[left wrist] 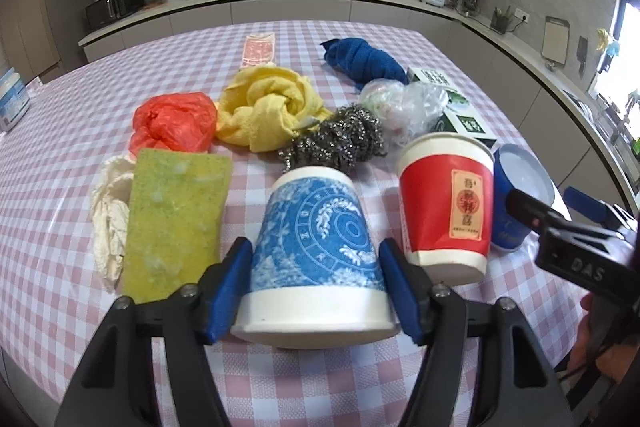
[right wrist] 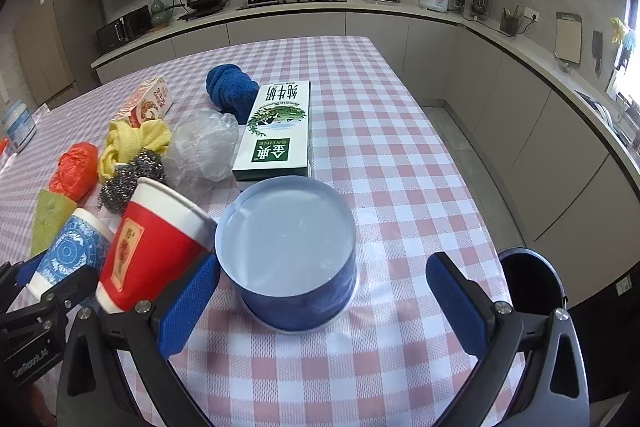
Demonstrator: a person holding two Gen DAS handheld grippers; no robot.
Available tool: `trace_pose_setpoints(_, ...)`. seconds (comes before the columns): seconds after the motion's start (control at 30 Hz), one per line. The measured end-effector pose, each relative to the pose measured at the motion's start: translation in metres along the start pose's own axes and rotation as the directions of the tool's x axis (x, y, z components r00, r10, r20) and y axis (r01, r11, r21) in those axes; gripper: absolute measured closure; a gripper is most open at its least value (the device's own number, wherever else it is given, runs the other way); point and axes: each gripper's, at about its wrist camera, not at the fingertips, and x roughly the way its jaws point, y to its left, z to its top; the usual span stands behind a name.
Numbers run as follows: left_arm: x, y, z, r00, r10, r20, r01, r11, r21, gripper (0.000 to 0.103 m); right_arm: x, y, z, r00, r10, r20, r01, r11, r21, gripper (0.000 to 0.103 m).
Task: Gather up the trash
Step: 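Grasp the blue-patterned cup with the left tool while the right tool grasps the blue tin, then carry the blue cup and blue tin over the black bin with both tools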
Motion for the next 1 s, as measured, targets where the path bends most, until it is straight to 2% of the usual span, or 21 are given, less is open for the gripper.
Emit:
trace_pose_setpoints(0.17, -0.001, -0.002, 0.001, 1.000, -0.010, 0.006, 0.010, 1.000, 0.020, 0.037, 0.016, 0.000, 0.004, 0.999, 0.024, -0.024, -0.023, 1.000, 0.016, 0.000)
trace_pose_setpoints(0.3, 0.002, -0.004, 0.003, 1.000, -0.004, -0.002, 0.004, 0.999, 0.038, 0.035, 0.021, 0.000, 0.005, 0.999, 0.036, -0.011, -0.035, 0.999, 0.022, 0.002)
trace_pose_setpoints(0.33, 0.003, -0.003, 0.003, 1.000, -0.006, -0.005, 0.006, 1.000, 0.030, 0.034, 0.021, 0.000, 0.005, 0.999, 0.041, -0.009, -0.041, 0.999, 0.022, 0.004)
trace_pose_setpoints(0.4, 0.007, -0.002, 0.003, 1.000, -0.019, -0.022, 0.020, 1.000, 0.025, 0.034, 0.023, 0.000, 0.005, 0.998, 0.059, -0.005, -0.059, 0.998, 0.026, 0.021)
trace_pose_setpoints(0.43, 0.007, -0.002, 0.002, 1.000, -0.023, -0.020, 0.024, 0.999, 0.022, 0.033, 0.024, -0.001, 0.005, 0.997, 0.072, -0.012, -0.072, 0.997, 0.030, 0.025)
trace_pose_setpoints(0.67, 0.001, -0.002, 0.000, 0.999, -0.048, 0.024, 0.047, 0.999, 0.023, 0.043, 0.022, -0.002, 0.002, 0.995, 0.104, 0.002, -0.104, 0.994, 0.039, 0.026)
trace_pose_setpoints(1.0, -0.033, 0.004, 0.007, 0.994, -0.064, 0.094, 0.065, 0.998, -0.011, 0.045, -0.011, -0.016, -0.001, 0.994, 0.095, 0.046, -0.097, 0.994, 0.056, 0.026)
